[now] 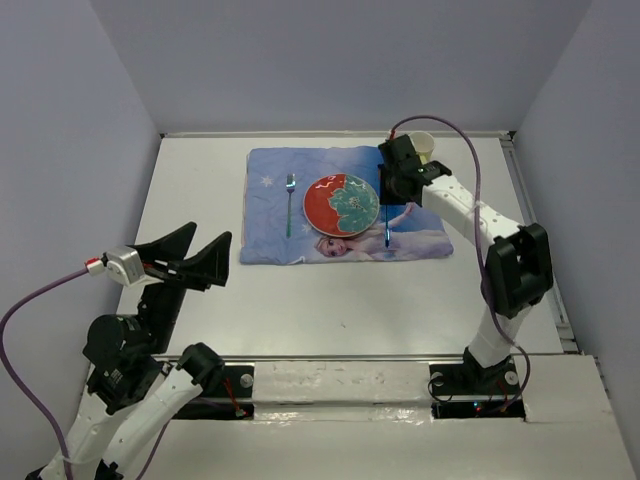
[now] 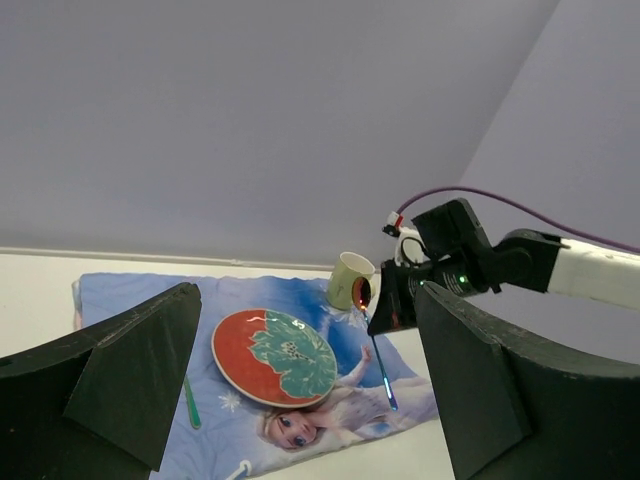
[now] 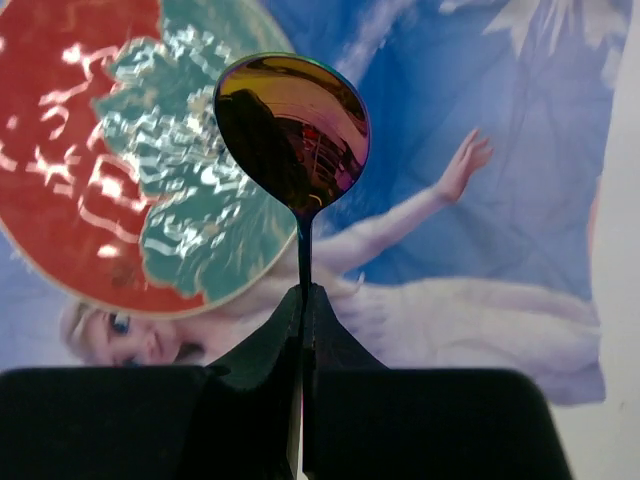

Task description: Set the dinner table for one person

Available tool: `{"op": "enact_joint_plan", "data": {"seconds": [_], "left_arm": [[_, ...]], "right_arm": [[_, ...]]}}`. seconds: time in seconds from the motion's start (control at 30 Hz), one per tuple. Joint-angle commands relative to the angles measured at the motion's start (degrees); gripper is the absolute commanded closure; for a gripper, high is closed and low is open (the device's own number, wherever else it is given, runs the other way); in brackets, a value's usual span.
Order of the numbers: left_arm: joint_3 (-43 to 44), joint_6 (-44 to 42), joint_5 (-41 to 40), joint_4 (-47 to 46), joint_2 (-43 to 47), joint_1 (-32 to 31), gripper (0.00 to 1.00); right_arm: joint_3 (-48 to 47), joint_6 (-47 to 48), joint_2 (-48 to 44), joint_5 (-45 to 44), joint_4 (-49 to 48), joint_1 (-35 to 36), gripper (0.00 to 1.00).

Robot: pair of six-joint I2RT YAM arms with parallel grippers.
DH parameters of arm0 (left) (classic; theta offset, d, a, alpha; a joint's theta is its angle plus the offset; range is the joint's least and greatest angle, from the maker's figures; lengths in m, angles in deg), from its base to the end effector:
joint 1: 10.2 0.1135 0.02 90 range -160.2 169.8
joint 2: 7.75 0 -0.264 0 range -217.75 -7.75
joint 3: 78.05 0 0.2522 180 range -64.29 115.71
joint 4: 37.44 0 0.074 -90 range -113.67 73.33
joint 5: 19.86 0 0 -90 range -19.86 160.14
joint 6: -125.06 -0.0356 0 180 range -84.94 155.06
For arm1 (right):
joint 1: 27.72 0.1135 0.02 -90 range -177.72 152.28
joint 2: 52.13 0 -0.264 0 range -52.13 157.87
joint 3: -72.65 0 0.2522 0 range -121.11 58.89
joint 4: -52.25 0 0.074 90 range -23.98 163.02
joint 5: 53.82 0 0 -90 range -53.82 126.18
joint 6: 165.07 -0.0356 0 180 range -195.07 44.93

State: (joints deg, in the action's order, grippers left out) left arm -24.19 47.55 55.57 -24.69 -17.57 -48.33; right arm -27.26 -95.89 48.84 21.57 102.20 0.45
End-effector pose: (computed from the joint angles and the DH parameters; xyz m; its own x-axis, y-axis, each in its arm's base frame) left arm 0.0322 -0.0139 0.3902 0.3062 -0.5064 -0.8061 0.5067 0.8035 -0.3124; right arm 0.3486 0.1765 0.2837 -0.7531 -0.0131 -0.6578 -0.0527 0.9978 0.0404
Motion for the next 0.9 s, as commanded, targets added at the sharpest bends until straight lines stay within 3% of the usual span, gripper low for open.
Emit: {"op": "enact_joint_plan", "data": {"seconds": [0.0,0.43,0.87], "left_arm": [[0.33,-0.89,-1.16,-1.97,-1.86,0.34,0.01],[-0.02,-0.89,-1.43,-1.97,-6.08,0.86,0.01],[-0.11,-1.06,-1.43,-1.88,-7.58,1.65,0.01]], "right_arm": [[-7.88,6.05,6.07,1.24,-1.55,-3.98,1.00],[-18.00,8.43,19.79,9.60,-1.55,-12.17,1.00],[-19.94,7.11,27.00,8.37,-4.54,-13.75,1.00]]}}
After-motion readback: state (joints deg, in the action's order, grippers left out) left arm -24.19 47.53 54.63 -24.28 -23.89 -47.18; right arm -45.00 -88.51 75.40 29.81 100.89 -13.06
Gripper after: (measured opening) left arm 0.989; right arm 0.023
